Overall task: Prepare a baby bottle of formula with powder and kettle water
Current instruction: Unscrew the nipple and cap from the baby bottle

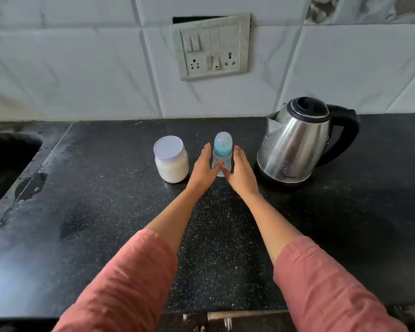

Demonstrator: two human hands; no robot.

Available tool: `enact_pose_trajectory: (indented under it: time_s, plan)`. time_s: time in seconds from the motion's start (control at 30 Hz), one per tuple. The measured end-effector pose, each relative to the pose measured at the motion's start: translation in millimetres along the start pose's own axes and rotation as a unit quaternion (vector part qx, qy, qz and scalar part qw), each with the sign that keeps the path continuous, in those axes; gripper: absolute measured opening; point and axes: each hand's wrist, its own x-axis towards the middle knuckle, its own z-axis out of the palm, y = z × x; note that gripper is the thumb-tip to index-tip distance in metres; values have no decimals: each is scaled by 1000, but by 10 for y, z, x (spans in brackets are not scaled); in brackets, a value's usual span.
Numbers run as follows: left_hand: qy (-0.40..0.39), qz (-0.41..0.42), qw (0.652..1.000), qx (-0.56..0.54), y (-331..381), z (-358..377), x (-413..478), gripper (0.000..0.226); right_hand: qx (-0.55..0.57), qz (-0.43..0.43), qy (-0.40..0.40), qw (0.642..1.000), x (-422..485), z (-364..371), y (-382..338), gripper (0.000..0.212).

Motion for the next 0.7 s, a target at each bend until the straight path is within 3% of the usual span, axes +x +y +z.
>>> enact_pose_trajectory:
  time_s: [0.1, 0.33, 0.7]
  plan:
    - [25, -16, 999, -44, -16, 21, 104, 66, 100, 67, 0, 993, 81, 36, 10, 74]
    - [43, -34, 993, -101, -91, 84, 261, 63, 205, 112, 29, 972, 234, 140, 47, 57]
    - [39, -4, 994, -100, 2, 25, 13, 62, 218, 99, 63, 969, -62, -7, 34, 57]
